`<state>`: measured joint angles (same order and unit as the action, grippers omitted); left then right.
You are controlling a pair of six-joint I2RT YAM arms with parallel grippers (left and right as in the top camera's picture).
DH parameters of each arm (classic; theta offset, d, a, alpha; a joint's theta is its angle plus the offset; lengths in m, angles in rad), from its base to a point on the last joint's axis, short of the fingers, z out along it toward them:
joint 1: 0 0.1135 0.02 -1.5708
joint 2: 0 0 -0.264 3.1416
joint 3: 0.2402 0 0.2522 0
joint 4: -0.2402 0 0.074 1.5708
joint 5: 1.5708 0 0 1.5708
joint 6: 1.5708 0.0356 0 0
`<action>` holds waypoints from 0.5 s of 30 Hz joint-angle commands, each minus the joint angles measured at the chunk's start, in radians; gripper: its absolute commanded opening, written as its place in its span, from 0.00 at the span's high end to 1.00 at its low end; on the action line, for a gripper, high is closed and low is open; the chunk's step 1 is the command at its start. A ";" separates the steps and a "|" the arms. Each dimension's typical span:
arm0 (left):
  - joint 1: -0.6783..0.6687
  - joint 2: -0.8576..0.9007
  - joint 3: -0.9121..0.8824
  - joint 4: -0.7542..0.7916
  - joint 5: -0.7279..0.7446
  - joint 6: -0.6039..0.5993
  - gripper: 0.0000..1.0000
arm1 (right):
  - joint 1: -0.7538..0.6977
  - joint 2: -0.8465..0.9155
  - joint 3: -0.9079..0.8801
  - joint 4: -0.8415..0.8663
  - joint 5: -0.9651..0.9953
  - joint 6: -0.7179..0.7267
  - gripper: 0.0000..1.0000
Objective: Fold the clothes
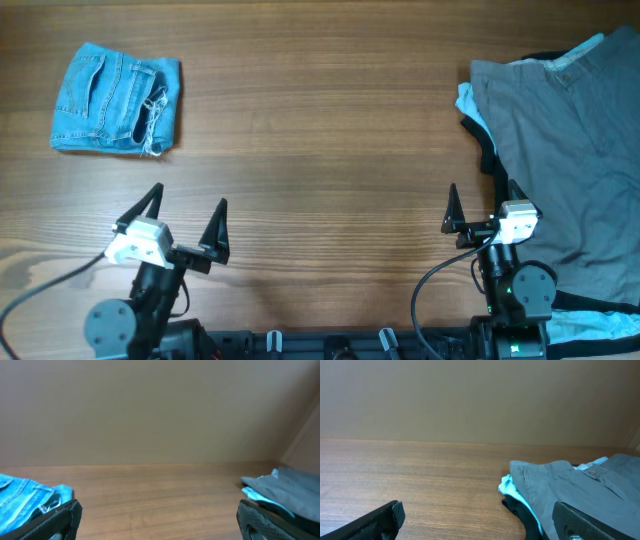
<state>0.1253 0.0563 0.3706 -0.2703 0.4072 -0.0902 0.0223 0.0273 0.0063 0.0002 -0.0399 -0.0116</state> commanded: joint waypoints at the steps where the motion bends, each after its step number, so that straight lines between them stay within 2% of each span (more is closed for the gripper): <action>1: -0.006 -0.046 -0.155 0.101 -0.045 0.008 0.00 | -0.003 0.002 -0.001 0.004 0.014 0.013 0.00; 7: -0.020 -0.053 -0.367 0.230 -0.069 0.008 0.00 | -0.003 0.002 -0.001 0.004 0.014 0.012 0.00; 15: -0.056 -0.053 -0.365 0.224 -0.076 0.008 0.00 | -0.003 0.002 -0.001 0.004 0.014 0.012 0.00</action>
<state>0.0738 0.0132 0.0132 -0.0479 0.3416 -0.0902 0.0223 0.0288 0.0063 -0.0002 -0.0399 -0.0116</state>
